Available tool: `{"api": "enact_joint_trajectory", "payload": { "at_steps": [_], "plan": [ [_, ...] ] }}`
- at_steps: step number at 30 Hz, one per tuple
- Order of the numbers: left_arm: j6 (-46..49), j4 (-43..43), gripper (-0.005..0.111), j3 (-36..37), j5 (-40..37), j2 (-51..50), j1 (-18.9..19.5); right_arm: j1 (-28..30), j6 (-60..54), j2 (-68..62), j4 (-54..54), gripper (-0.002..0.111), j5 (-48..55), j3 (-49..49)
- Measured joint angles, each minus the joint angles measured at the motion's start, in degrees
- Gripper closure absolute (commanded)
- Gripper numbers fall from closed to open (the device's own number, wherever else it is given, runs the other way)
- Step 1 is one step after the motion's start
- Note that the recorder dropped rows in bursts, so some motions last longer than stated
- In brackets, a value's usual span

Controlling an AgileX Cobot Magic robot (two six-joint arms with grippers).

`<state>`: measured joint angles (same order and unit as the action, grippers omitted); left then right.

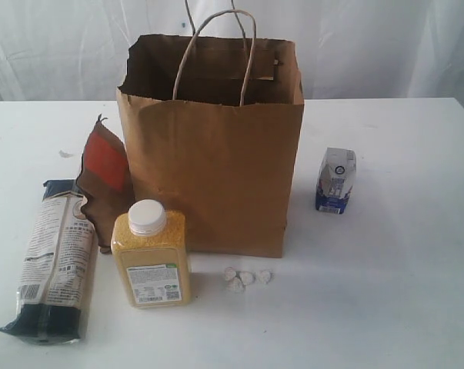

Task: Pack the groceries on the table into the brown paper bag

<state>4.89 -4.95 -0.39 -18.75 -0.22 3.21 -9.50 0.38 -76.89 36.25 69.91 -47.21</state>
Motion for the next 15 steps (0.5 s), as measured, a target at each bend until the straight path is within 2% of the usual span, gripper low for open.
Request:
{"api": "enact_joint_trajectory", "payload": {
  "at_steps": [1,2,6,10,15],
  "plan": [
    [0.0,0.0,0.107,0.0,0.0,0.0,0.0,1.02,0.14,0.76,-0.65,0.104,0.0,0.23],
    [0.0,0.0,0.107,0.0,0.0,0.0,0.0,2.12,0.8,1.81,-1.68,0.108,-0.34,0.37],
    [0.0,0.0,0.107,0.0,0.0,0.0,0.0,8.21,3.46,7.66,-10.74,0.108,-7.43,0.46],
    [0.0,0.0,0.107,0.0,0.0,0.0,0.0,13.92,3.13,15.22,-22.1,0.108,-21.89,0.46],
    [0.0,0.0,0.107,0.0,0.0,0.0,0.0,15.2,3.13,30.04,-28.84,0.108,-43.61,1.13]
  ]
}}
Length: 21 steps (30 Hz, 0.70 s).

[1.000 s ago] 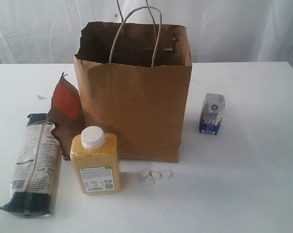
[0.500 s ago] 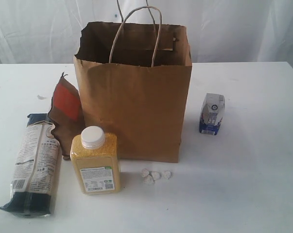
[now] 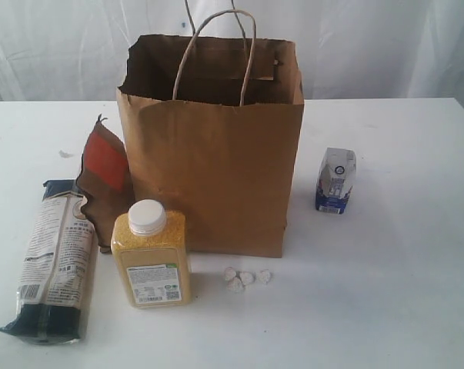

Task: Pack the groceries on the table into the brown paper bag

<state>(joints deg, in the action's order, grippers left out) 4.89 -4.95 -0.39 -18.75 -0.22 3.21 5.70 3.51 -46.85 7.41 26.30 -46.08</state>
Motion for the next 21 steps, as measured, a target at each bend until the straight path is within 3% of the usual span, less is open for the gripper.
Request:
{"api": "enact_joint_trajectory", "payload": {
  "at_steps": [5,21],
  "plan": [
    [0.0,0.0,0.107,0.0,0.0,0.0,0.0,0.0,1.3,16.09,-2.47,0.108,-13.29,1.57],
    [0.0,0.0,0.107,0.0,0.0,0.0,0.0,0.0,11.76,35.22,-10.18,0.108,-20.28,19.53]
  ]
}}
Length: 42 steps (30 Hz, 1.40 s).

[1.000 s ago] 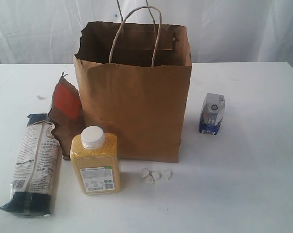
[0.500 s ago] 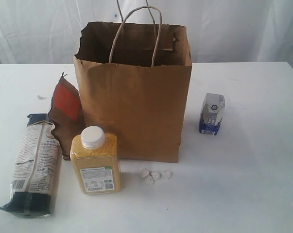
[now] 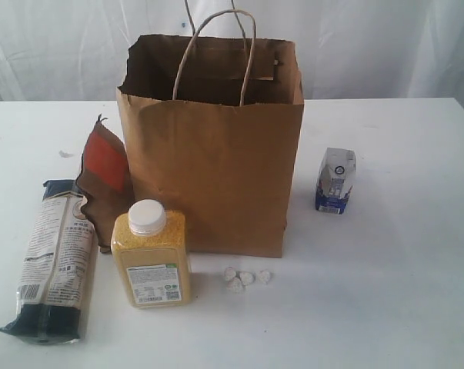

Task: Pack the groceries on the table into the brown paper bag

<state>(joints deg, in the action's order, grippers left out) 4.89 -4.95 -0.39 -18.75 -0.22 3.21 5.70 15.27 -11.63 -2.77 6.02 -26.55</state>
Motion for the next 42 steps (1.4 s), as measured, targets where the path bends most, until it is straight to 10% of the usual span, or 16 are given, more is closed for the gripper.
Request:
{"api": "enact_joint_trajectory", "payload": {
  "at_steps": [20,30,42],
  "plan": [
    [0.0,0.0,0.107,0.0,0.0,0.0,0.0,-3.1,-4.85,11.3,0.91,0.108,-2.87,16.45],
    [0.0,0.0,0.107,0.0,0.0,0.0,0.0,-3.1,-4.85,11.44,8.44,0.108,18.13,18.99],
    [0.0,0.0,0.107,0.0,0.0,0.0,0.0,-3.1,-4.74,11.48,10.11,0.108,16.58,25.09]
  ]
}}
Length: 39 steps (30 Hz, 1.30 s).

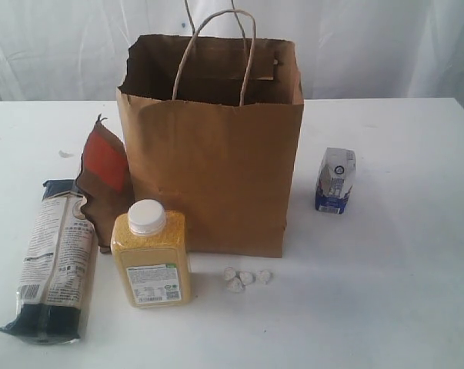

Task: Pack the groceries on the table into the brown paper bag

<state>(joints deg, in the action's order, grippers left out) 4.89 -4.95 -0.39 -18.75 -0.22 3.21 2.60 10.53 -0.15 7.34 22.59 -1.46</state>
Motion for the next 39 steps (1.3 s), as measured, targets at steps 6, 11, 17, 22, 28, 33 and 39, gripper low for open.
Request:
{"api": "enact_joint_trajectory", "payload": {
  "at_steps": [6,11,17,22,28,33,39],
  "plan": [
    [0.0,0.0,0.107,0.0,0.0,0.0,0.0,0.0,-0.81,0.0,0.44,0.108,-2.28,1.17],
    [0.0,0.0,0.107,0.0,0.0,0.0,0.0,0.0,-0.81,0.0,0.44,0.108,-2.54,1.17],
    [0.0,0.0,0.107,0.0,0.0,0.0,0.0,0.0,-0.91,0.0,0.44,0.108,-2.63,1.17],
    [0.0,0.0,0.107,0.0,0.0,0.0,0.0,0.0,-0.91,0.0,0.44,0.108,-2.63,1.17],
    [5.45,5.41,0.107,0.0,0.77,0.0,0.0,0.0,-0.91,0.0,0.44,0.108,-2.63,1.17],
    [13.92,9.07,0.107,0.0,1.31,0.0,0.0,0.0,-0.91,0.0,0.44,0.108,-2.63,1.17],
    [18.37,8.06,0.107,0.11,3.37,0.0,0.0,0.0,-0.91,0.0,0.44,0.108,-2.66,1.17]
  ]
}}
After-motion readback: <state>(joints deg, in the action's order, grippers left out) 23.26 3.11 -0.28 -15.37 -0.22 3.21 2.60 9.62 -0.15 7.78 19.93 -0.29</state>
